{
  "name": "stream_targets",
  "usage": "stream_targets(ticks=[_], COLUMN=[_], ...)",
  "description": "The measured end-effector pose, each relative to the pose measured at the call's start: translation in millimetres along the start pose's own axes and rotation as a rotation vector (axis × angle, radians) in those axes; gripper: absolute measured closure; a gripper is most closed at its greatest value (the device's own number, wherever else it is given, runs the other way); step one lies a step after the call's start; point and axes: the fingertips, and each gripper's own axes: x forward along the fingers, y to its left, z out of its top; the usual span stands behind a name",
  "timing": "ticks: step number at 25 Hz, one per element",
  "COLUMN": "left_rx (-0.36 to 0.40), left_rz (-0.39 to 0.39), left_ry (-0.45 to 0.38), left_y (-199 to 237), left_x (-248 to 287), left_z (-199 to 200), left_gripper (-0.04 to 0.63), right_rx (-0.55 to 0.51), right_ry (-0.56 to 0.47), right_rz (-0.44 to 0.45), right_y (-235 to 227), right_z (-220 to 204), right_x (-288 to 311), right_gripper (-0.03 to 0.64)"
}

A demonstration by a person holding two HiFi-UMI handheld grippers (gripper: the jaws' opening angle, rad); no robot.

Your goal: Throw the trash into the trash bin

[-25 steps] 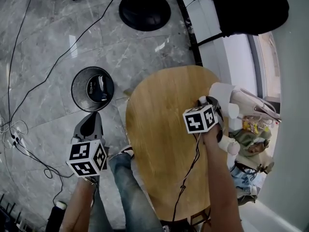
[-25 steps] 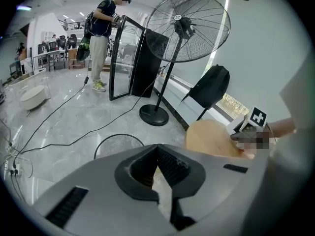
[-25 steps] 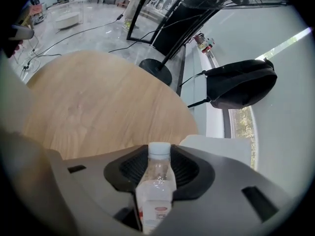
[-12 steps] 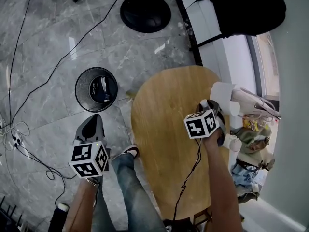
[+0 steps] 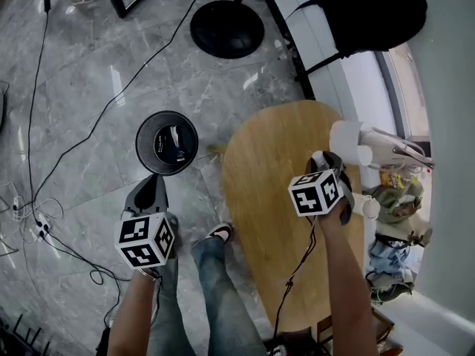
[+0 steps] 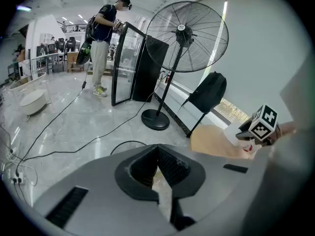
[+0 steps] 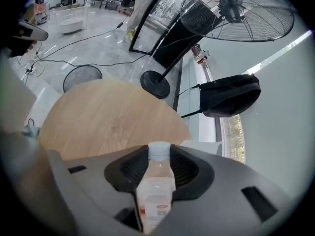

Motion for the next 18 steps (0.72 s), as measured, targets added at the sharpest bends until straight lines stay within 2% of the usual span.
stream_targets(ticks=[5,12,18], left_rx=[0.002,-0.029,-0.043], left_rz=[0.009,0.062,0.104], left_ry=[-0.024,-0.062,-0.087], left_y=[19.9,74.1,122.3], left_x=[-20.6,-54.6,-82.5], left_z=[21.1,42.8,48.5], left_gripper=[0.586,0.586,0.586], right_rx=[0.011,0.039,0.037], right_ry=[-0.062,-0.132,-0.229], right_rz=[0.003,-0.004,0.034], right_y=[9.1,28.6,67.3], right_z=[24.1,64.1,123.4], right_x=[-42.4,-82.9,-112.8], right_gripper=[0.477,0.477,0.477])
